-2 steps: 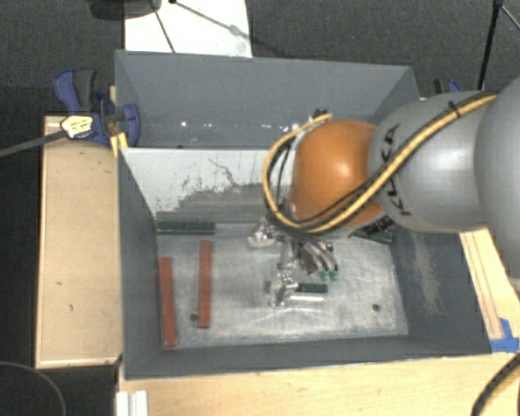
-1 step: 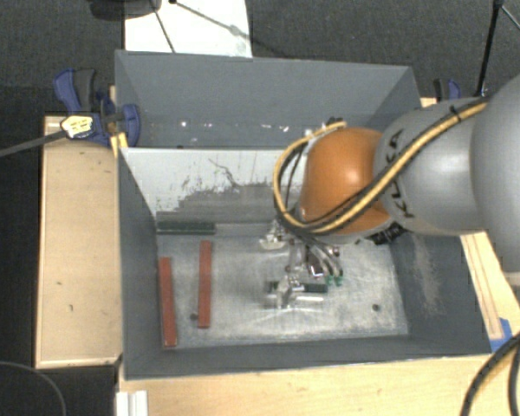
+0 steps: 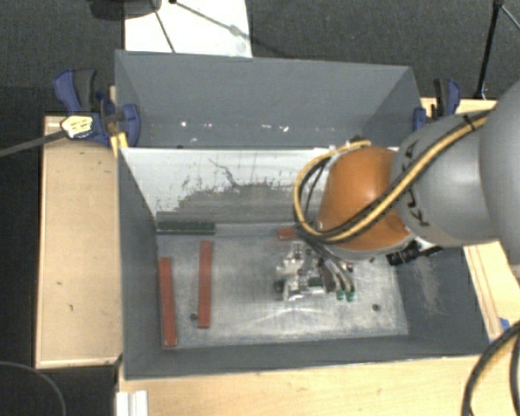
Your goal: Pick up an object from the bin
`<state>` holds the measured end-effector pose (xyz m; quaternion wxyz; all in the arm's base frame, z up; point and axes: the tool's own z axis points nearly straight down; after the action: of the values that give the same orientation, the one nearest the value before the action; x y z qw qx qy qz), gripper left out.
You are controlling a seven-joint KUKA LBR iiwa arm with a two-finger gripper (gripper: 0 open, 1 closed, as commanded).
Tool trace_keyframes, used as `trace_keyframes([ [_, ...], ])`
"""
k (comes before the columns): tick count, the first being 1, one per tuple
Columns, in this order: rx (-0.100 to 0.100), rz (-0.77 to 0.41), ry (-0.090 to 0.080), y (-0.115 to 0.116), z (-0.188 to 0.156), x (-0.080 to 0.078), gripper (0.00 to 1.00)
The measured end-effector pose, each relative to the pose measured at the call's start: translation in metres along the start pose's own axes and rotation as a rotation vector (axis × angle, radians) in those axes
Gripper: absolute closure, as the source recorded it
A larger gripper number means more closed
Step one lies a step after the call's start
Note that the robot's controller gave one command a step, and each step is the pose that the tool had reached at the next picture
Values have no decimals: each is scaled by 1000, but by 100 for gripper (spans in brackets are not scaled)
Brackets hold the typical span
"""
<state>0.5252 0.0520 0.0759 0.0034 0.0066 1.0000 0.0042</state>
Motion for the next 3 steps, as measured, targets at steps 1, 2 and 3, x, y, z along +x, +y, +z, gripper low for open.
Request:
trace_keyframes([
  [1,-1,2,-4,-1,0,0,100],
  [2,1,0,-1,-2,-3,1,100],
  [3,6,0,4,-3,-12,2,100],
])
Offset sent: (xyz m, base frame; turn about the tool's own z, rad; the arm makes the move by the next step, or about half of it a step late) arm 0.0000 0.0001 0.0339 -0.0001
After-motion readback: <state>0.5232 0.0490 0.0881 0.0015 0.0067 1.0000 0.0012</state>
